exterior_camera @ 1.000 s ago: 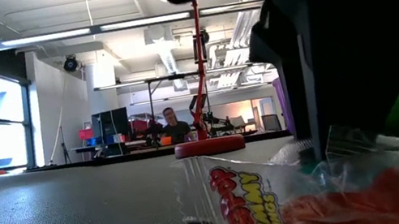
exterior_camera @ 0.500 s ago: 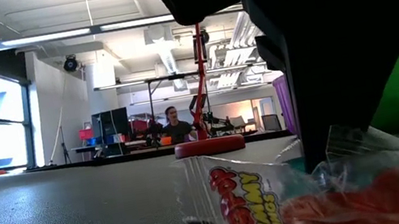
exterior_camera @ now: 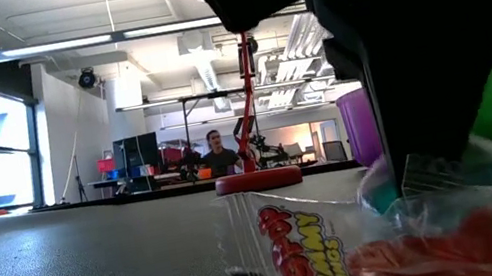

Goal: Organize candy in baskets
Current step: Put the blue gummy into the violet bucket, then put the red gummy into the violet bucket

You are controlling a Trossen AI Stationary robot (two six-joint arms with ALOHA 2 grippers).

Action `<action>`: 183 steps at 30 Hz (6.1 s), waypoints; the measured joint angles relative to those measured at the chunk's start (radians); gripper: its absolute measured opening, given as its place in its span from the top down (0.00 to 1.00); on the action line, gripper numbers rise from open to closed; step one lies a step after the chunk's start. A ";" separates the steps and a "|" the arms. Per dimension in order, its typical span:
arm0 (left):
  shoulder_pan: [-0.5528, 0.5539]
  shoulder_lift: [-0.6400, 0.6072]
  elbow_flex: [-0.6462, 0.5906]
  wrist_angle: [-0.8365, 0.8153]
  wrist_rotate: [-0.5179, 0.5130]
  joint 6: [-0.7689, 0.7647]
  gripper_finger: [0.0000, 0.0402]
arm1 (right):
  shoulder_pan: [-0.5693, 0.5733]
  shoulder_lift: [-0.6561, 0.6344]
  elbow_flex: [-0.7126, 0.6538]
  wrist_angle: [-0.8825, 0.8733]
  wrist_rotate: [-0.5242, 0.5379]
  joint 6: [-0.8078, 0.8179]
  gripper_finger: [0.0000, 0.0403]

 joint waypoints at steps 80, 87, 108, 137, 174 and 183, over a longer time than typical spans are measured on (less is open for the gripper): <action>0.581 0.000 0.000 0.076 -0.612 0.477 0.66 | -0.519 -1.128 -0.829 -0.146 0.777 -0.079 0.99; 0.693 0.000 0.000 0.072 -0.614 0.793 0.66 | -0.731 -1.103 -0.855 0.045 0.722 -0.206 0.99; 1.111 0.000 0.000 0.072 -0.673 1.125 0.66 | -1.162 -0.961 -0.854 0.219 0.316 -0.386 0.74; 1.141 0.000 0.000 0.289 -0.070 0.875 0.66 | -0.540 -1.026 -0.770 0.146 -0.061 -0.160 0.76; 0.513 -0.274 -0.300 1.182 0.237 1.155 0.66 | 0.057 -0.322 -0.347 0.494 -0.172 -0.062 0.76; 0.481 -0.305 -0.304 1.137 0.255 1.211 0.66 | 0.050 -0.168 -0.156 0.304 -0.005 -0.402 0.76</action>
